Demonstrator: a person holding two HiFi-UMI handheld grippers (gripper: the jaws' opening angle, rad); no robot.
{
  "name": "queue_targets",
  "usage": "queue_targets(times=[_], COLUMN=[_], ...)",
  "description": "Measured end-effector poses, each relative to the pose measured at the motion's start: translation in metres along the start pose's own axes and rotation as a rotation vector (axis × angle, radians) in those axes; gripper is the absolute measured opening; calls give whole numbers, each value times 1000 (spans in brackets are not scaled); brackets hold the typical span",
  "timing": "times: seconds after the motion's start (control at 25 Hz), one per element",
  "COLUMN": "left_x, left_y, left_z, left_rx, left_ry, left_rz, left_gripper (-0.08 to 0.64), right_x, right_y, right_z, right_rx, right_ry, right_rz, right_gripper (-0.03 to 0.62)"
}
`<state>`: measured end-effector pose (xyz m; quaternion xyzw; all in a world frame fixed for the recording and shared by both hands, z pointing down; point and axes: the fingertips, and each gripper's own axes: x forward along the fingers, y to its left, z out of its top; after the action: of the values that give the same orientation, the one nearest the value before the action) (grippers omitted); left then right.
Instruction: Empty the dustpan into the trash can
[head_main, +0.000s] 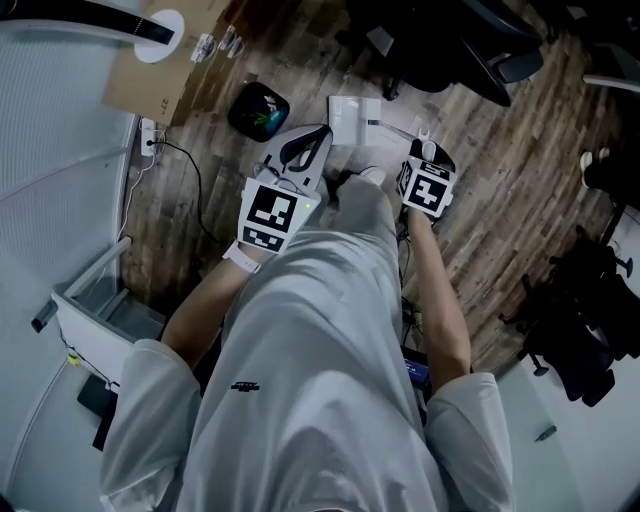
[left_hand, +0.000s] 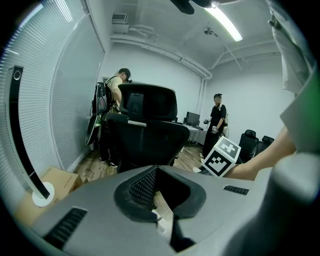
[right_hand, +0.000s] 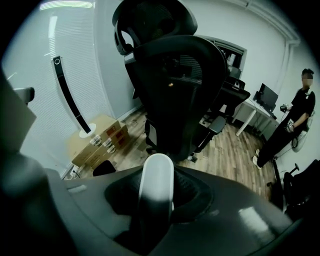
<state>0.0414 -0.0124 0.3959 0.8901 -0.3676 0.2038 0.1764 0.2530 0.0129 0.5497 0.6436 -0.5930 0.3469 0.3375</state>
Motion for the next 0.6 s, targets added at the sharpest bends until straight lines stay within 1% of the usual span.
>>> queue_targets(times=[0.16, 0.44, 0.6], left_x=[5, 5, 9], left_y=[7, 21, 26], left_z=[-1, -6, -8], left_rx=[-10, -15, -22], left_ry=[6, 29, 37], left_rz=[14, 31, 35], left_gripper=[6, 6, 6], right_x=[15, 40, 46], right_y=[-6, -5, -12], right_z=[-2, -8, -2], right_rx=[13, 20, 34], right_ry=[12, 41, 41], right_rz=[-18, -35, -26], right_gripper=[118, 118, 120])
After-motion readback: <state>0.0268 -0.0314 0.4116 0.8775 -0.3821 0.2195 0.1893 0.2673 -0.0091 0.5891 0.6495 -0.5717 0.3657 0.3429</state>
